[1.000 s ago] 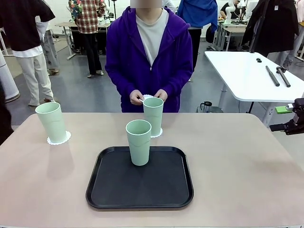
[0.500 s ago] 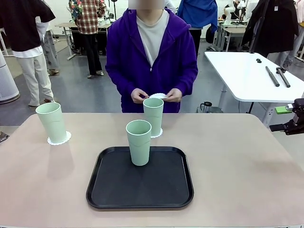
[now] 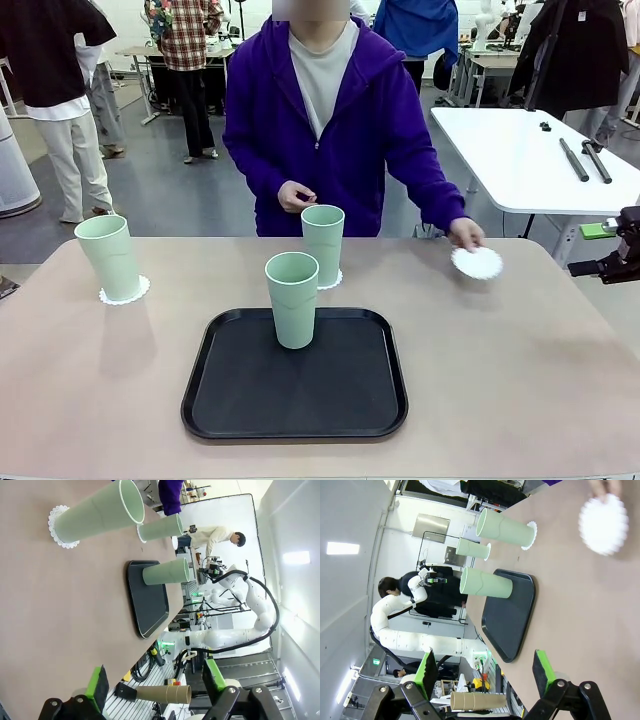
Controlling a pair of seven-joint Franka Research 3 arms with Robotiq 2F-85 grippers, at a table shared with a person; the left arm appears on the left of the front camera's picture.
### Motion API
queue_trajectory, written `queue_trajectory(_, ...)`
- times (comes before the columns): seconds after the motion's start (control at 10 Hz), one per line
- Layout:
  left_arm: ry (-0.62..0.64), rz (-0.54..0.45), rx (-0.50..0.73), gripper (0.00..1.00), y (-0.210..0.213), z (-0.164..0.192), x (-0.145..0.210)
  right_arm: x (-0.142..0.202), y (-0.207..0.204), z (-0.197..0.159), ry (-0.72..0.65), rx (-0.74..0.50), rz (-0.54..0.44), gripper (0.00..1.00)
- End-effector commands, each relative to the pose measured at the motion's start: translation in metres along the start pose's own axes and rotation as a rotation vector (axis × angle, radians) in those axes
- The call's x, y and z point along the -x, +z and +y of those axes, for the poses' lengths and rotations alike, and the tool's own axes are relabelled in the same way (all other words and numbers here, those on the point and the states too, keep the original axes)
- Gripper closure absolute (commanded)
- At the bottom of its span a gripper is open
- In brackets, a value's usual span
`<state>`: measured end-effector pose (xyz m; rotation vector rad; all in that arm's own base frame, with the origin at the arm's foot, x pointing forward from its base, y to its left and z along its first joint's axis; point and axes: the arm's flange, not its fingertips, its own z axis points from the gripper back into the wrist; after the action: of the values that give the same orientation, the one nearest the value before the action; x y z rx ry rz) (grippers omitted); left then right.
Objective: Place coasters on the table and set cups on them.
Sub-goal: Take one Reusable plastic cup from the Flat Tray and place it on a coaster set by the human.
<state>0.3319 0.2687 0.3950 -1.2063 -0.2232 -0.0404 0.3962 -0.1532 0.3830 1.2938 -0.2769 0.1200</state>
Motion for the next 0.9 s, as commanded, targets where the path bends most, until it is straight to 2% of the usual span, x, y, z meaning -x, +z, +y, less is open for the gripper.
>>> queue_trajectory(0.0,-0.004,-0.004,0.001,0.00,0.0018,0.0003,0.0017,0.0003,0.0002,0.0009,0.002,-0.007,0.000,0.00)
queue_trajectory(0.8,-0.004,-0.004,0.001,0.00,0.0018,0.0003,0.0017,0.0003,0.0002,0.0009,0.002,-0.007,0.000,0.00)
